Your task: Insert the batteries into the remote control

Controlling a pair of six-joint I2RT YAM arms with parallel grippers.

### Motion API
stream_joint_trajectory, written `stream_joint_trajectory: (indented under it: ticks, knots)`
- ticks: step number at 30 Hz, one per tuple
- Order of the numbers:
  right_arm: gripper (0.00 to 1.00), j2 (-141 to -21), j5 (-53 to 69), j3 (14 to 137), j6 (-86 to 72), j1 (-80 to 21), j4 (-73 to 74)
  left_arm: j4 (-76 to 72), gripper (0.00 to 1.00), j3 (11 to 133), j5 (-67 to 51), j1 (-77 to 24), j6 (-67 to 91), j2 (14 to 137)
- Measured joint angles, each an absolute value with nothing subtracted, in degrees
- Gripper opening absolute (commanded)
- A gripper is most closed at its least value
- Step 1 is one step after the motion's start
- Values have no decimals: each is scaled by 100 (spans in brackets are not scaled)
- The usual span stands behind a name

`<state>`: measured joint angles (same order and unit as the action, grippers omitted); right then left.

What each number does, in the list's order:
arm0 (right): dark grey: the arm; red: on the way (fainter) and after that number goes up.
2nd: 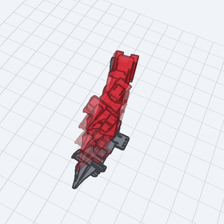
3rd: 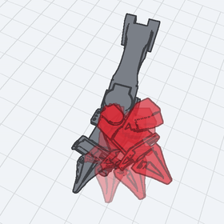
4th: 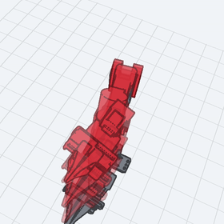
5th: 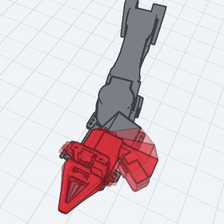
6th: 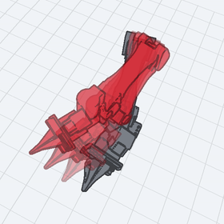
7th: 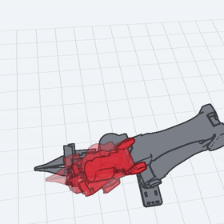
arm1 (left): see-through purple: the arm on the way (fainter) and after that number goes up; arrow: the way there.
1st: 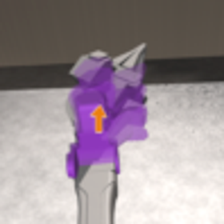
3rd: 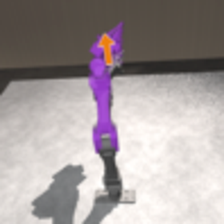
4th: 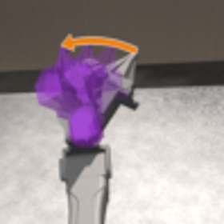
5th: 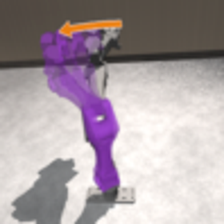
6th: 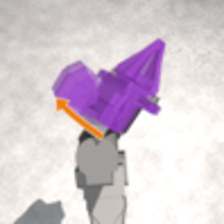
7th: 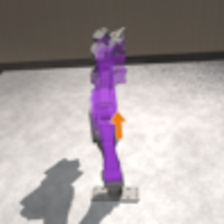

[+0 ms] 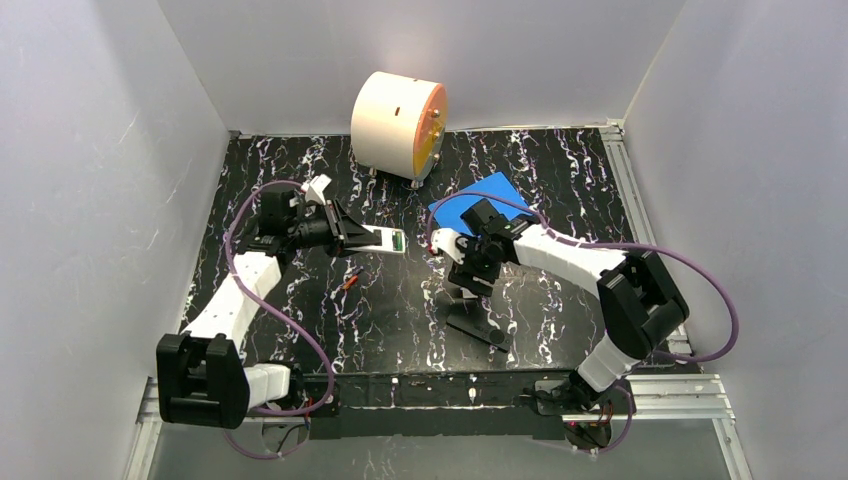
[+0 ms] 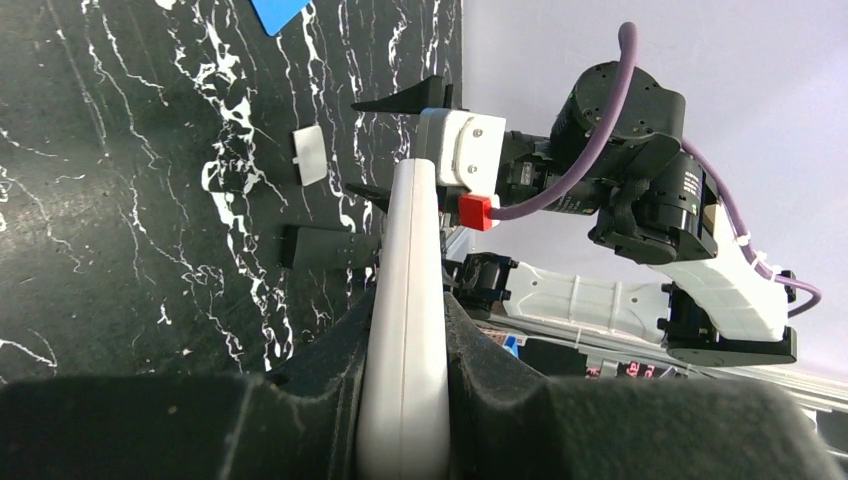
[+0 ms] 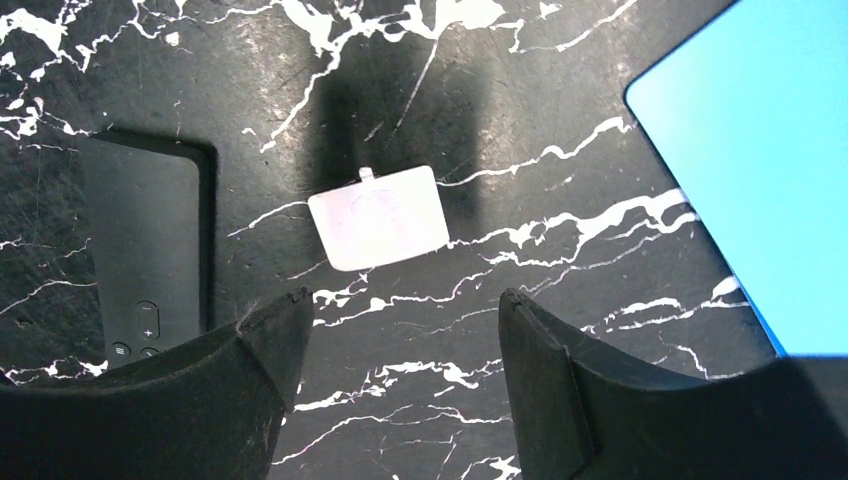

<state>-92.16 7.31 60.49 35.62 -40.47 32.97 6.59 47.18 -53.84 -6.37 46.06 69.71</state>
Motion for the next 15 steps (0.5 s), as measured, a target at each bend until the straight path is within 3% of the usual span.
stream_joint_trajectory:
  ticks: [15]
  knots:
    - [75,-9456,827,5749,4073,-4224,2974,838,0,4681,-5339,-239,4475,6943]
